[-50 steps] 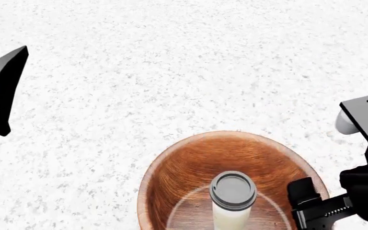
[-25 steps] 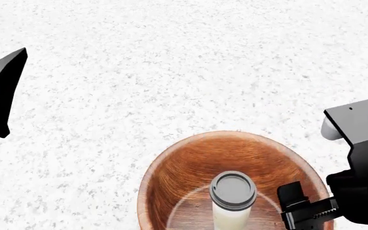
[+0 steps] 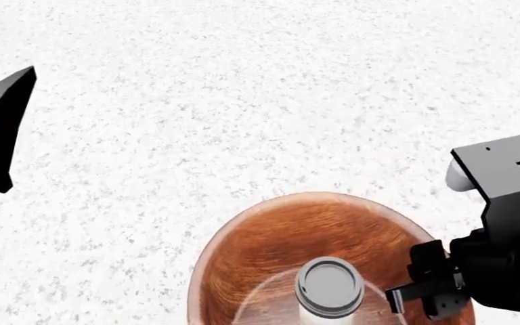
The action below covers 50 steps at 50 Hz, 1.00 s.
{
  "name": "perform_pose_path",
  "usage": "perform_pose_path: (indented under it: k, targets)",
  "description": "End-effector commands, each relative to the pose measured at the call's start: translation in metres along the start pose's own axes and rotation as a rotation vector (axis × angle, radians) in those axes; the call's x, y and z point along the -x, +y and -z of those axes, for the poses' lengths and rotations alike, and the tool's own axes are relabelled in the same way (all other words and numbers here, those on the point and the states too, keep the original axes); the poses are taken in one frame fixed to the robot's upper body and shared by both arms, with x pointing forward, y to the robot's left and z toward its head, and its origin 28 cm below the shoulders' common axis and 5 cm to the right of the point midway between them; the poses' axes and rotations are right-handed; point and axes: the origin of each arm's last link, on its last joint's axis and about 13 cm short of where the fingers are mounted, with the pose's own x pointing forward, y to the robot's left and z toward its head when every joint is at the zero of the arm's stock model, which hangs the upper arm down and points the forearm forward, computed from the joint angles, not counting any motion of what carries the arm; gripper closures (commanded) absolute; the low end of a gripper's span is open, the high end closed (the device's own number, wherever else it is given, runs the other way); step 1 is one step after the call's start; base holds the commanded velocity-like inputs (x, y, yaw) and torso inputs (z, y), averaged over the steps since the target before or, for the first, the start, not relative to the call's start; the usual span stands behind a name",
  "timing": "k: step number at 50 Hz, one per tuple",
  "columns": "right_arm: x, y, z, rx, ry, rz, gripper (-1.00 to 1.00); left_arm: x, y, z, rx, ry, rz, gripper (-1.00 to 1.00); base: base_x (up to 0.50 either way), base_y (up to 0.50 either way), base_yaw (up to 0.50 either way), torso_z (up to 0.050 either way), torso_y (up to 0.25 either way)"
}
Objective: Place the cup inside the bowl on the dining table and move the bowl to any counter.
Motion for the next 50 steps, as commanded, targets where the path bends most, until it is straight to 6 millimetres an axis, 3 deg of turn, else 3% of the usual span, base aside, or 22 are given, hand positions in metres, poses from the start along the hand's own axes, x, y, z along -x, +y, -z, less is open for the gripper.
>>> perform_pose_path:
  k: [1,11,22,29,41,50]
  targets:
    - [-0.005,-0.005,-0.001,-0.055,-0.082,0.050,1.00,0.001,0.002,0.001,0.013,-0.016,-0.023,-1.00,0.00,0.00,0.00,0.000,0.000]
    - [0.005,-0.005,-0.021,-0.087,-0.120,0.082,1.00,0.000,0.002,0.002,0.017,-0.015,-0.021,-1.00,0.00,0.00,0.00,0.000,0.000]
    - [0.044,-0.011,-0.073,-0.068,-0.270,0.150,1.00,0.000,0.002,0.007,0.025,-0.015,-0.021,-1.00,0.00,0.00,0.00,0.000,0.000]
    - [0.046,-0.014,-0.077,-0.101,-0.257,0.133,1.00,-0.002,0.002,0.007,0.025,-0.018,-0.019,-1.00,0.00,0.00,0.00,0.000,0.000]
    - [0.033,-0.022,-0.068,-0.129,-0.201,0.109,1.00,-0.002,0.003,0.006,0.022,-0.012,-0.018,-1.00,0.00,0.00,0.00,0.000,0.001]
    - [0.037,-0.023,-0.068,-0.135,-0.212,0.103,1.00,-0.004,0.003,0.007,0.024,-0.009,-0.018,-1.00,0.00,0.00,0.00,0.000,0.000]
